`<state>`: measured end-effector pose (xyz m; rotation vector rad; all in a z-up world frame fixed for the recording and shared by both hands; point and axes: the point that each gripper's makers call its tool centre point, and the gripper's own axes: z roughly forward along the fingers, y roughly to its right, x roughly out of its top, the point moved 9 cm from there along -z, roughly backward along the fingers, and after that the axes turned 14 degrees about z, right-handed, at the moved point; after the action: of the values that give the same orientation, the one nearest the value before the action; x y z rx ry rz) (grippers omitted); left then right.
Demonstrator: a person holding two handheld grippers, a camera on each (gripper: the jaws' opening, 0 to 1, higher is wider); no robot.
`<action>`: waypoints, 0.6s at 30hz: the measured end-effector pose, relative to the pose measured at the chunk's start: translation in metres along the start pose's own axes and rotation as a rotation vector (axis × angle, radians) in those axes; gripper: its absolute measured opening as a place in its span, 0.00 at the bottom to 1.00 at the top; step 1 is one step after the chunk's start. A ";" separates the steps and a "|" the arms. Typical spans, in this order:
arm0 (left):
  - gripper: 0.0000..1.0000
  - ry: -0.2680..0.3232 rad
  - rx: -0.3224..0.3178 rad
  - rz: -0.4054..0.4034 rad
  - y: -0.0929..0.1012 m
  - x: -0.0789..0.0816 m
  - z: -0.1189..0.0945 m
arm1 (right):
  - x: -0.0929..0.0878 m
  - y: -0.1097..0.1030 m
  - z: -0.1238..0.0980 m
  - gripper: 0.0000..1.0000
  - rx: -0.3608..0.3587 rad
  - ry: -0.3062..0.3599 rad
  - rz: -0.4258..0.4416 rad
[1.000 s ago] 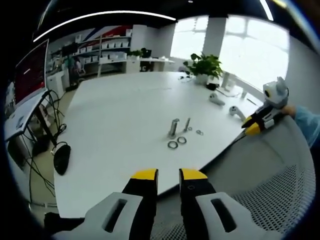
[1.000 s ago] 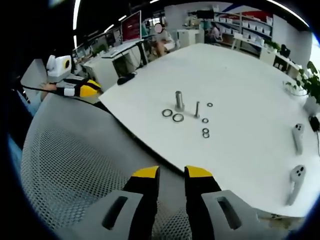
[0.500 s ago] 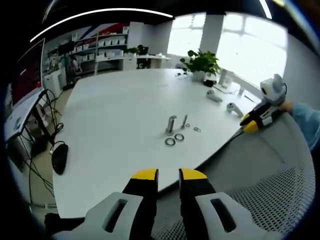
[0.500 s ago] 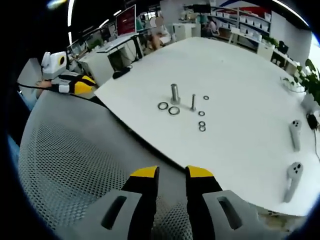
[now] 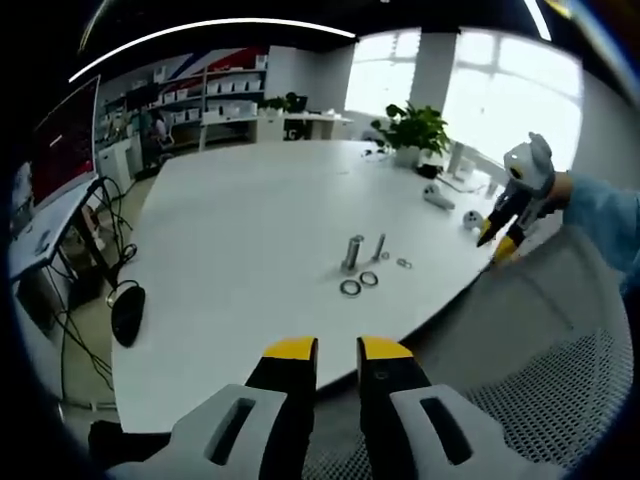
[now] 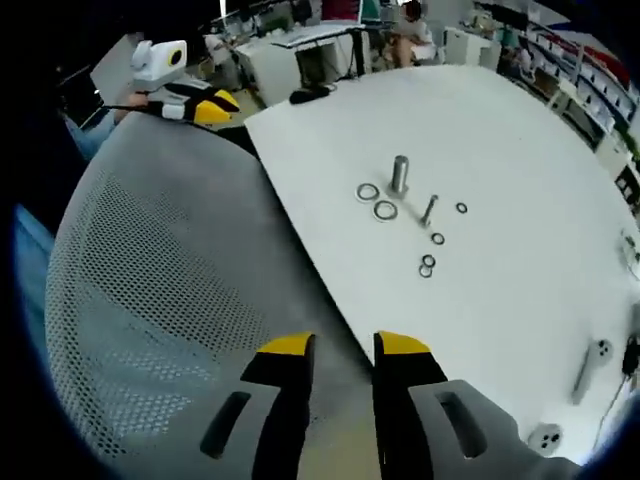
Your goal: Place the washer onto the threaded stud by aligning its center hole with the stud, sliding it down to the base, and recovering from edge contact or off-axis alignment until the washer reaches the visible bottom stop.
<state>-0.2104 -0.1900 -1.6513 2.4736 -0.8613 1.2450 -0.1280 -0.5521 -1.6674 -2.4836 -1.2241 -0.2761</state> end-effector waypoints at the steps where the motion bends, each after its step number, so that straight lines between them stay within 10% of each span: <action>1: 0.14 -0.001 -0.001 0.000 0.000 0.000 0.000 | 0.004 0.006 0.004 0.25 0.005 -0.014 -0.020; 18: 0.14 -0.028 0.026 -0.032 -0.003 -0.003 0.000 | 0.030 0.070 0.080 0.24 -0.071 -0.056 -0.113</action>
<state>-0.2105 -0.1863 -1.6537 2.5202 -0.8141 1.2213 -0.0526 -0.5381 -1.7473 -2.5014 -1.4030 -0.2857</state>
